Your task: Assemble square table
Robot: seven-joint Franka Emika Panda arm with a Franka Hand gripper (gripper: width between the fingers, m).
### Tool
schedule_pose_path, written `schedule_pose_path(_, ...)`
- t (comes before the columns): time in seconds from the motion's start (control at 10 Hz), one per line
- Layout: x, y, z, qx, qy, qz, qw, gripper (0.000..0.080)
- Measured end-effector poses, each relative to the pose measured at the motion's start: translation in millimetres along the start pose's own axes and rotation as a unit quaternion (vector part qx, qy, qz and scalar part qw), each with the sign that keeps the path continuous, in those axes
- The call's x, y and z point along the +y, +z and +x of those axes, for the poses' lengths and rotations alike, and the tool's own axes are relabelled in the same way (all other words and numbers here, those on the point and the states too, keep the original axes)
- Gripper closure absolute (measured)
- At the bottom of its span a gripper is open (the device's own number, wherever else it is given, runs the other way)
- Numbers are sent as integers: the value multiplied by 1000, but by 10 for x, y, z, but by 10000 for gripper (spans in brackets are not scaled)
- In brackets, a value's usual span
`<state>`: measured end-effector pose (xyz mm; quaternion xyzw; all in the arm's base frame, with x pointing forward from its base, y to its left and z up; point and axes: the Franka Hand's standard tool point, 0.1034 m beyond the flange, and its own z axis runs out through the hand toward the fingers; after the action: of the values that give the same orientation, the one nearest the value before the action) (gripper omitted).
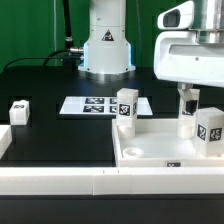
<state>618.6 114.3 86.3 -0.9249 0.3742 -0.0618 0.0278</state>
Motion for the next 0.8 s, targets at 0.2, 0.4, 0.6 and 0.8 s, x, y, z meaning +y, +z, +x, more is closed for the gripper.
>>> schedule_pose_path(0.2, 28, 1, 38, 2, -118, -3, 993, 151)
schedule_pose_path(0.4, 31, 1, 43, 5, -231, -9, 973, 151)
schedule_pose_path(0.6, 13, -8, 45, 6, -322, -11, 947, 151)
schedule_pose_path(0.8, 22, -9, 61, 8, -391, -14, 920, 151)
